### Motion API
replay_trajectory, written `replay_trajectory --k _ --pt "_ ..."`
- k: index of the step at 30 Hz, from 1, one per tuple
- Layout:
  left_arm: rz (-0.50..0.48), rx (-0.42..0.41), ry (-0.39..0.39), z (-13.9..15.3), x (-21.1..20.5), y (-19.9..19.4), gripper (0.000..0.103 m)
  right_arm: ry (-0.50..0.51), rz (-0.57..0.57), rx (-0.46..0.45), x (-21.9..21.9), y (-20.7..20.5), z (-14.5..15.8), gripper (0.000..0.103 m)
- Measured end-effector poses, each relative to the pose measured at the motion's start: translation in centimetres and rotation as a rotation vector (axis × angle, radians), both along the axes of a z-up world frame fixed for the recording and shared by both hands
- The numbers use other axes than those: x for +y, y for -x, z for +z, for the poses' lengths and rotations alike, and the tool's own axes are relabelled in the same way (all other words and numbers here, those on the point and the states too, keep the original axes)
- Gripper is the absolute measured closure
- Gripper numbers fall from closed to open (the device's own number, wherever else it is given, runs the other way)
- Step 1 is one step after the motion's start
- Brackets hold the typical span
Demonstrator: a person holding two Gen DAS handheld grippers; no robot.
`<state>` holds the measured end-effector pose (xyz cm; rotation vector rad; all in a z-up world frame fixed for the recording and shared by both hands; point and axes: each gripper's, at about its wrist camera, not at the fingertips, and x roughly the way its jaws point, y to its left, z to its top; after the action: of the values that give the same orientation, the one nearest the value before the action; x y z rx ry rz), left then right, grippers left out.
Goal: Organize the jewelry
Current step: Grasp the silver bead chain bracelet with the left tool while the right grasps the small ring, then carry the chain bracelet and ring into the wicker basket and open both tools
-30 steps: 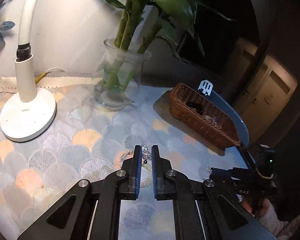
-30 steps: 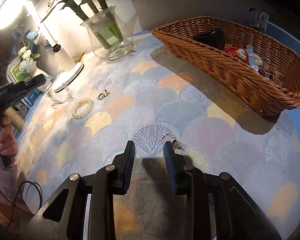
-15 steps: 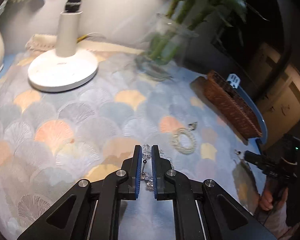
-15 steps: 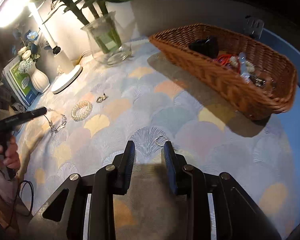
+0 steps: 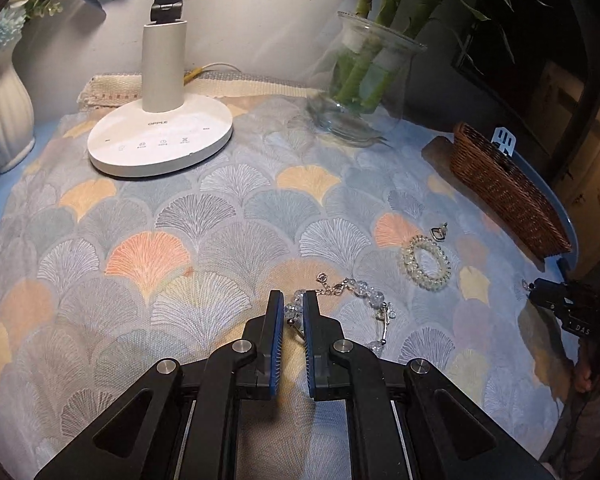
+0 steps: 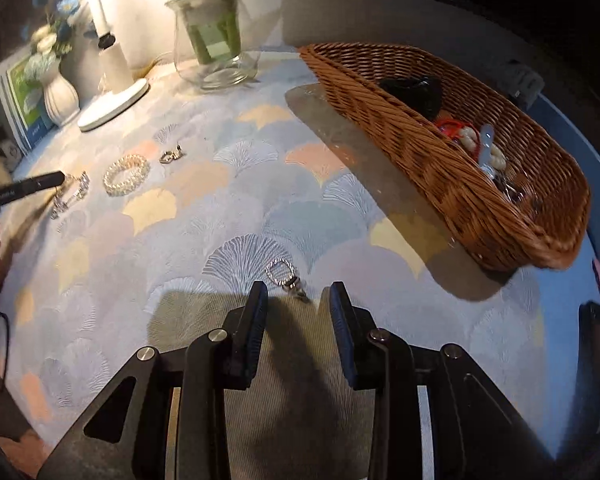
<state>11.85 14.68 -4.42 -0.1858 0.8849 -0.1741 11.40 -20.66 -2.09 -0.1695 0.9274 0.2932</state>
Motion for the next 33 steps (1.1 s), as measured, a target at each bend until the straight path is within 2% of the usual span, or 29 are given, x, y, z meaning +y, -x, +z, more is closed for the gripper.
replay_trajectory --k 3,6,7,14,21,28,33 --pt "0.006 -0.001 0.021 0.0 0.4 0.0 0.094 0.027 0.031 -0.008 0.7 -0.4 0.0 0.071" --pt "0.006 0.005 0.022 0.0 0.3 0.0 0.094 0.031 0.059 -0.011 1.3 -0.4 -0.1 0.090" --pt "0.005 0.006 0.019 0.0 0.3 0.0 0.094 0.034 0.068 -0.015 1.5 -0.3 -0.1 0.091" --pt "0.003 0.014 0.034 -0.1 0.5 -0.2 0.094 0.034 0.073 -0.041 1.9 1.2 0.0 0.091" --pt "-0.039 -0.002 0.135 0.8 0.5 0.8 0.094 -0.039 0.031 -0.051 0.2 1.6 0.9 0.092" --pt "-0.144 -0.065 0.219 5.0 -1.8 2.0 0.094 -0.129 0.004 -0.089 -1.7 2.3 3.2 0.092" --pt "-0.220 -0.111 0.217 8.3 -4.7 1.7 0.094 -0.182 -0.004 -0.120 -3.3 2.9 4.9 0.092"
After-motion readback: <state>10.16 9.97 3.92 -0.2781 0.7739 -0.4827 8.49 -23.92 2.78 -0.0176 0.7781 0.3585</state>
